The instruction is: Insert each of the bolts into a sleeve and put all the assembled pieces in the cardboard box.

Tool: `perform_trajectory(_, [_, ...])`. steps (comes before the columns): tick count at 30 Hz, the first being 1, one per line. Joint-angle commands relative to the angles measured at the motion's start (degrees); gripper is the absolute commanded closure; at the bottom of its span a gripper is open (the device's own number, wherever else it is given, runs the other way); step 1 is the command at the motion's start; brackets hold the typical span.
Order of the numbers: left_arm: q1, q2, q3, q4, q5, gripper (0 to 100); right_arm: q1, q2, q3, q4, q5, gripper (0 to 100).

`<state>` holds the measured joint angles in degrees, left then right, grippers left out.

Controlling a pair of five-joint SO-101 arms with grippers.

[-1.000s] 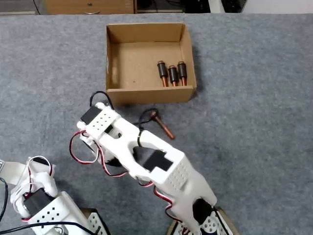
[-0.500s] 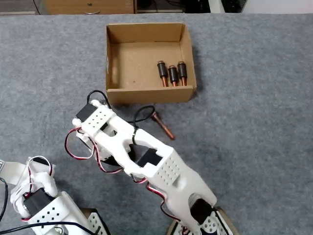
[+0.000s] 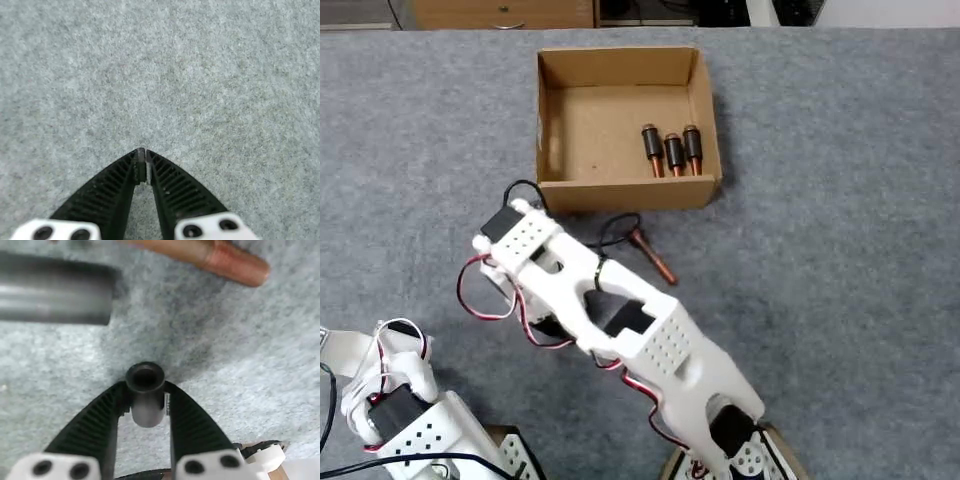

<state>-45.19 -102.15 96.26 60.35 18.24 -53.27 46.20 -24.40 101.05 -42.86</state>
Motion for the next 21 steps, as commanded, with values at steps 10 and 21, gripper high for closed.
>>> perform_trajectory(10, [-0.3,-0.3,0.7,0.0,0.1,98,3.3,-0.8,-2.7,0.9,2.4,99.7])
perform_trajectory(21, [-0.3,-0.3,0.7,0.1,0.1,98,10.2,-17.2,-2.5,1.1,4.0,99.7])
